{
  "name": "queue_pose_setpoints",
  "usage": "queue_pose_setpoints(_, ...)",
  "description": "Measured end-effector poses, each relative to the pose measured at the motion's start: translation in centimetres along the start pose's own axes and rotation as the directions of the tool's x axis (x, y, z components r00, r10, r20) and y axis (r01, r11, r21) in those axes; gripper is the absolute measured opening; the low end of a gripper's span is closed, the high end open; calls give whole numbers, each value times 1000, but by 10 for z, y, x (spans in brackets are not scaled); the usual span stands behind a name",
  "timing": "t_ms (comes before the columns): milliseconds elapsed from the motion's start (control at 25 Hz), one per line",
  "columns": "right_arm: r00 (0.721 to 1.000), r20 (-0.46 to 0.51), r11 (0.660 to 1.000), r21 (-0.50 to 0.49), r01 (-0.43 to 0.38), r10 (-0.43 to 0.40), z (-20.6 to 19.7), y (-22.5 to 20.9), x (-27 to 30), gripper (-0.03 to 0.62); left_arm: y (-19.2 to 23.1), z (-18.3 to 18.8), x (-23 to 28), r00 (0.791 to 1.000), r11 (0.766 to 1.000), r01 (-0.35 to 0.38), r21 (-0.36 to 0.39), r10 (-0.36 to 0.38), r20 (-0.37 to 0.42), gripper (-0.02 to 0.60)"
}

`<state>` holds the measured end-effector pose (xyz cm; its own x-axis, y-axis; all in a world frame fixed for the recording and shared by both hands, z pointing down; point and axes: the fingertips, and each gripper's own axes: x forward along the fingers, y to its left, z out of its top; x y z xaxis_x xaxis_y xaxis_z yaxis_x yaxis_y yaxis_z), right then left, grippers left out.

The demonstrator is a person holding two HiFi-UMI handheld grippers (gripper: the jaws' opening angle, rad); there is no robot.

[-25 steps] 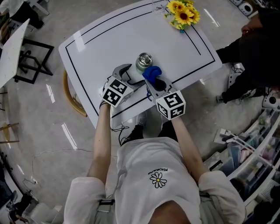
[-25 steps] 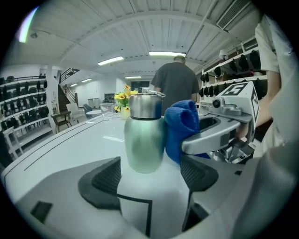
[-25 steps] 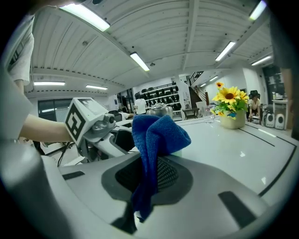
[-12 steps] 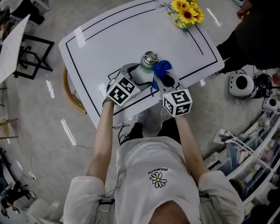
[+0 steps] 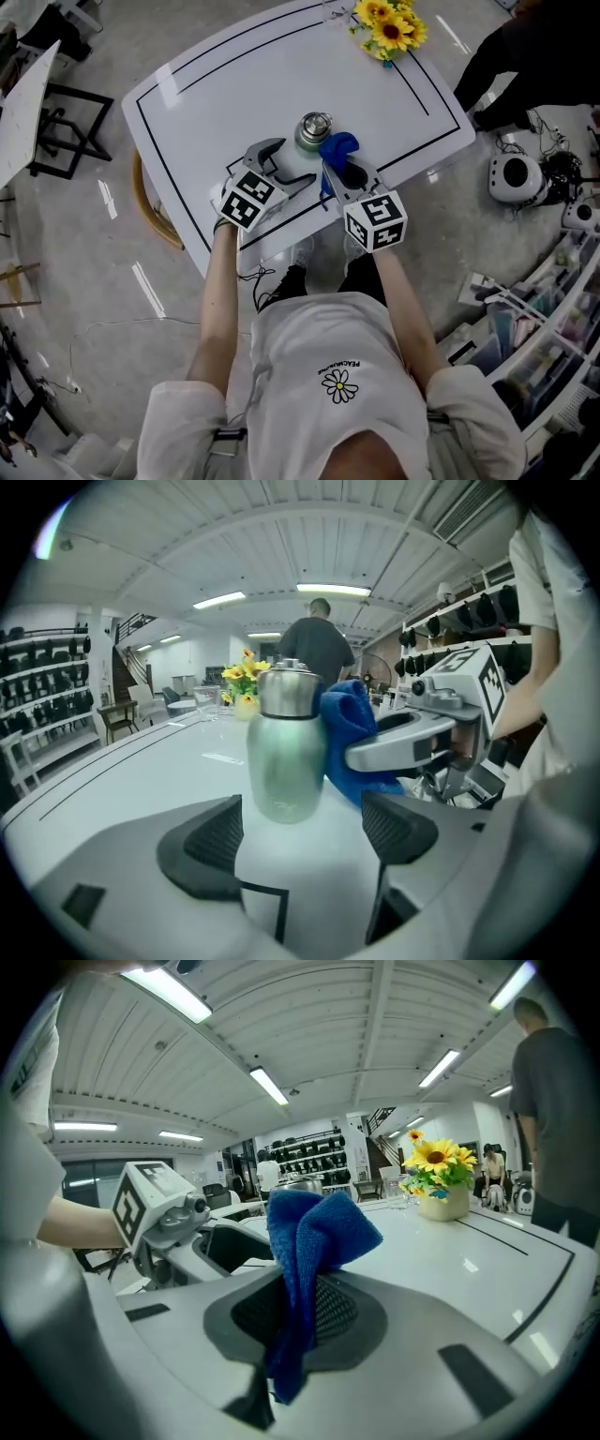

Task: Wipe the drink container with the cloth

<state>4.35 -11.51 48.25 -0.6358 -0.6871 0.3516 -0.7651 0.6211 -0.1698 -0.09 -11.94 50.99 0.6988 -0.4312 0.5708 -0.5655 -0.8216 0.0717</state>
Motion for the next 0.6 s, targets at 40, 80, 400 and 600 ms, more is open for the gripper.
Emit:
queue_pose_setpoints(40,1000,0,1000,0,-3,3,0,0,0,41,6,2,2,1000,1000,-3,-2,3,4,383)
queue_pose_setpoints(80,1000,-1,1000,-1,-5,5,0,0,0,41,10,5,5,1000,1000,0,2,0,4,384)
queue_pose_setpoints(400,1000,1,1000,10,27,-27,1,-7,1,41,-4,3,15,998,999,44,11,-43,-34,383)
queue_pose_setpoints(600,1000,-5,1000,11,7,-7,-3,5,3,41,-23,-9,3,998,999,46,15,-45,-50,383)
